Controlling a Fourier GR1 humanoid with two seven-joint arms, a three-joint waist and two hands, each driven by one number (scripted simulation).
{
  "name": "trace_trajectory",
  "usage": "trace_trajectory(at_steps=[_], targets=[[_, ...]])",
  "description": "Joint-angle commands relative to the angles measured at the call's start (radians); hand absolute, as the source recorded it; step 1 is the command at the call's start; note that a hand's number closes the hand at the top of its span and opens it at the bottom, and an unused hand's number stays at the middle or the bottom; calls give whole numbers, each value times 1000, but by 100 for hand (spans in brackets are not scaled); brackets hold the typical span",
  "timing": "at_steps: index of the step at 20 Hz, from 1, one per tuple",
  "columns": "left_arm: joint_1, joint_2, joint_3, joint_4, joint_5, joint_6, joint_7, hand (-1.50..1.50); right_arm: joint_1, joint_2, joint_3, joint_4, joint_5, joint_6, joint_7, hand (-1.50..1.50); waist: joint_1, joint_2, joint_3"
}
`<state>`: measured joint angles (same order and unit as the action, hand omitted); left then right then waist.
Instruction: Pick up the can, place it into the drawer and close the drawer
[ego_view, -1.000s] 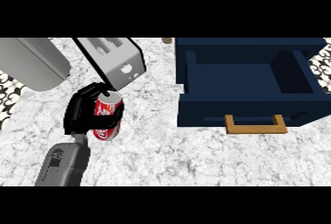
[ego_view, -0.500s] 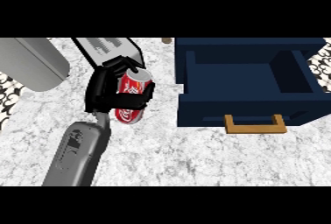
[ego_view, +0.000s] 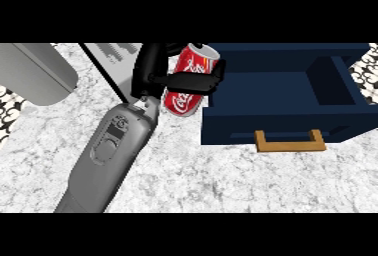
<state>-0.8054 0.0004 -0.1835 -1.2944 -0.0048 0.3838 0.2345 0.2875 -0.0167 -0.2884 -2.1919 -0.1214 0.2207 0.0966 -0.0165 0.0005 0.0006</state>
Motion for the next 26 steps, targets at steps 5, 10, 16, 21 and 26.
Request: trace_trajectory(at_steps=[5, 10, 16, 21, 26], targets=[[-284, 0, -60, 235, 90, 129, 22, 150, -51, -19, 3, -3, 12, -24, 59, -150, -12, 4, 0], [-410, 0, -26, 293, 93, 124, 73, 150, 3, 16, 20, -6, 43, -21, 9, -150, -6, 1, 0], [-552, 0, -33, 496, 153, 151, 39, 150, 36, 16, 51, -24, 16, -16, -11, -150, -19, 4, 0], [-613, 0, -84, 623, 245, 161, -30, 150, -21, -16, 6, -5, -16, -11, 28, -150, -30, 7, 1], [-666, 0, -100, 724, 308, 141, -94, 150, -99, -21, 33, 95, 48, -27, -6, -150, -33, 14, 1]])
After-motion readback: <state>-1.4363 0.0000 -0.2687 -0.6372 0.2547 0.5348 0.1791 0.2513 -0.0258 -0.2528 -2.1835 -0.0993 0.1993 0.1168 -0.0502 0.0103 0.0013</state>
